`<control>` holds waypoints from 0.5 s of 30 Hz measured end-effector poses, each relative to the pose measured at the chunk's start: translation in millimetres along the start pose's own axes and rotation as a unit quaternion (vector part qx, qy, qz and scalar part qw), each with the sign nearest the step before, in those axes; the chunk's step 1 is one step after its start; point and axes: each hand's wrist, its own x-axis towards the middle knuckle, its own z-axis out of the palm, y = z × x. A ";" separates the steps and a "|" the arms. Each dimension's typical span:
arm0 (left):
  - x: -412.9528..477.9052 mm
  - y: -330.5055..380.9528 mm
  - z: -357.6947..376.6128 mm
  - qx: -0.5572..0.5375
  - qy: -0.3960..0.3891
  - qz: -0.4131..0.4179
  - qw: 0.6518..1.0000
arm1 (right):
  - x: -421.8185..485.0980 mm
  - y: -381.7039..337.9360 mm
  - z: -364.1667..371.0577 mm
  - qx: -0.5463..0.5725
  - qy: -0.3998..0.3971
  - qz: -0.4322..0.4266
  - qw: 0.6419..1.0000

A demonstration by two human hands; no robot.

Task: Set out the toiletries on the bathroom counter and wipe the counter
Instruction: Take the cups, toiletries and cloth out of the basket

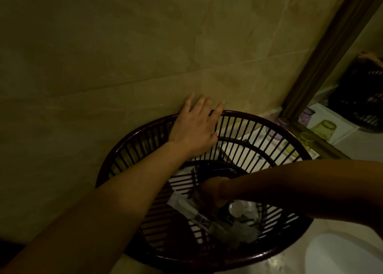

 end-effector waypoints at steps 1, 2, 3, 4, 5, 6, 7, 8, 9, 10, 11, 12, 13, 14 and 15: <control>0.0 0.3 0.2 -0.001 0.000 0.001 1.000 | -2.9 3.0 -3.3 0.047 0.003 0.012 0.999; 0.0 0.5 0.1 -0.002 -0.001 0.002 1.000 | -8.7 6.3 -8.3 0.101 -0.006 0.027 0.995; 0.1 0.8 0.0 -0.005 -0.002 0.002 1.000 | -15.6 10.7 -12.9 0.154 -0.027 0.038 0.987; 0.7 0.5 -0.1 -0.011 -0.001 0.000 1.000 | -25.7 14.6 -16.7 0.206 -0.035 0.043 0.977; 1.2 -0.1 -0.4 -0.020 0.001 -0.002 1.000 | -38.2 19.1 -19.3 0.243 -0.011 0.047 0.969; 1.6 -0.7 -0.7 -0.031 0.002 -0.005 0.999 | -54.3 25.1 -22.1 0.263 0.041 0.044 0.963; 1.9 -1.2 -1.3 -0.044 0.003 -0.009 0.999 | -71.5 31.4 -23.8 0.272 0.093 0.030 0.957; 2.5 -1.7 -2.0 -0.056 0.003 -0.012 0.998 | -89.8 37.1 -24.0 0.283 0.131 0.008 0.950; 3.2 -1.7 -2.8 -0.065 0.003 -0.014 0.998 | -109.3 42.2 -24.5 0.297 0.163 -0.014 0.941; 3.8 -1.7 -4.1 -0.071 0.002 -0.015 0.997 | -128.4 46.9 -24.4 0.329 0.195 -0.026 0.924; 4.3 -1.2 -5.2 -0.076 -0.001 -0.016 0.997 | -147.8 51.9 -24.0 0.376 0.227 -0.033 0.898; 4.7 -0.9 -6.4 -0.080 -0.004 -0.018 0.997 | -167.3 57.4 -22.6 0.423 0.257 -0.039 0.868; 4.8 -0.5 -7.2 -0.083 -0.006 -0.020 0.996 | -185.7 62.7 -20.5 0.467 0.296 -0.046 0.832; 4.5 0.1 -7.6 -0.084 -0.005 -0.024 0.996 | -203.2 69.2 -17.7 0.507 0.345 -0.053 0.788; 3.9 0.9 -7.8 -0.083 -0.003 -0.028 0.996 | -219.1 76.8 -14.8 0.547 0.399 -0.058 0.733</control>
